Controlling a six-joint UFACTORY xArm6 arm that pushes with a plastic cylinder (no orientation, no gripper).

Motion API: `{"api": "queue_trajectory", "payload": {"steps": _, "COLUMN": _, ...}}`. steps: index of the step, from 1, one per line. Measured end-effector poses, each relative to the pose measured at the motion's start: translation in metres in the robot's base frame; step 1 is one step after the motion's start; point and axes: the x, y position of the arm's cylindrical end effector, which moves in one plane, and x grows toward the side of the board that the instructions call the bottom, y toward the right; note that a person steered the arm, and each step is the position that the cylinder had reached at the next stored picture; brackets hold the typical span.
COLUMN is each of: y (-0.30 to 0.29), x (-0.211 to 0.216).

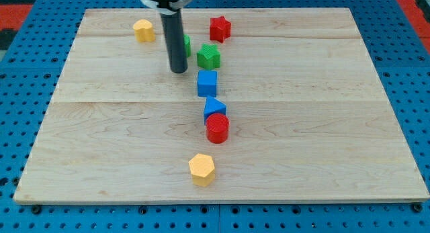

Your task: Place the red star at the top center

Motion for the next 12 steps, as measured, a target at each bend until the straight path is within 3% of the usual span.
{"api": "queue_trajectory", "payload": {"steps": 2, "y": 0.086, "x": -0.003}}
{"api": "queue_trajectory", "payload": {"steps": 3, "y": 0.101, "x": 0.004}}
{"api": "queue_trajectory", "payload": {"steps": 4, "y": 0.121, "x": -0.043}}
{"api": "queue_trajectory", "payload": {"steps": 5, "y": 0.102, "x": -0.087}}
{"api": "queue_trajectory", "payload": {"steps": 8, "y": 0.032, "x": -0.083}}
{"api": "queue_trajectory", "payload": {"steps": 10, "y": 0.025, "x": -0.12}}
{"api": "queue_trajectory", "payload": {"steps": 12, "y": -0.035, "x": -0.143}}
